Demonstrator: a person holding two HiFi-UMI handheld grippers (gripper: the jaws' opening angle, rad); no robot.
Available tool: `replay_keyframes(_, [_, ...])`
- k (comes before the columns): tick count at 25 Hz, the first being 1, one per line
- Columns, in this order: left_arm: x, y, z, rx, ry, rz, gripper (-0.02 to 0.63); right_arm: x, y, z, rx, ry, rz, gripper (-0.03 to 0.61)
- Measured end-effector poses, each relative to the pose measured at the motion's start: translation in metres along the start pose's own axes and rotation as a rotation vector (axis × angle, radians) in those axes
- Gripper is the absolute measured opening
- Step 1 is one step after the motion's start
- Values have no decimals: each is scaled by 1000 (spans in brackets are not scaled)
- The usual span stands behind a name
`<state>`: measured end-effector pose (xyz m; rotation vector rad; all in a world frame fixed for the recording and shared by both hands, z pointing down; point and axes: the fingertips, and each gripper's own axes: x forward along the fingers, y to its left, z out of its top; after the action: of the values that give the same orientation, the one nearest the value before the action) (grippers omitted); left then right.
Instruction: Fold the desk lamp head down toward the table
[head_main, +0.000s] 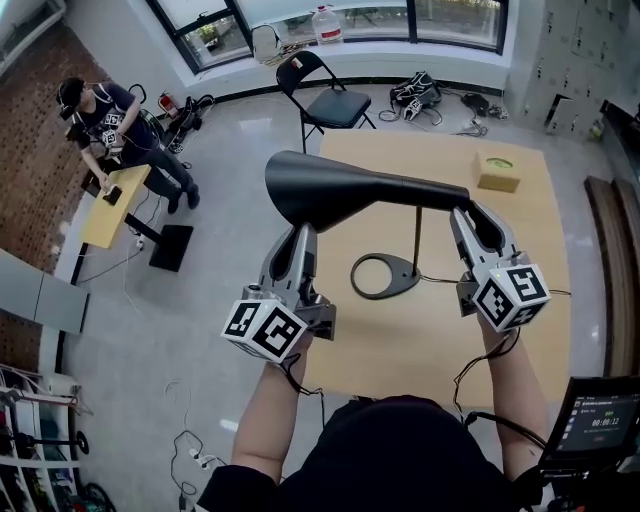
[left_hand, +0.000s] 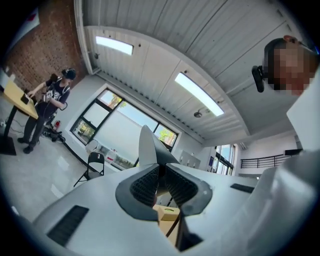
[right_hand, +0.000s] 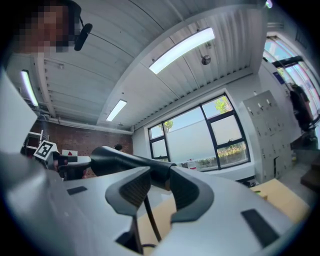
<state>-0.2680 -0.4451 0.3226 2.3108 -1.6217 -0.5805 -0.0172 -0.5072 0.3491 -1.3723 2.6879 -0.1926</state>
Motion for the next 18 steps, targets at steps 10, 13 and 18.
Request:
replay_keyframes(10, [-7, 18, -37, -127, 25, 5, 43, -2, 1, 18, -44, -34, 0, 110])
replay_keyframes(13, [-8, 20, -48, -147, 43, 12, 43, -2, 0, 23, -52, -39, 4, 104])
replay_keyframes(18, [-10, 24, -59, -172, 55, 13, 43, -3, 1, 26, -60, -44, 3, 100])
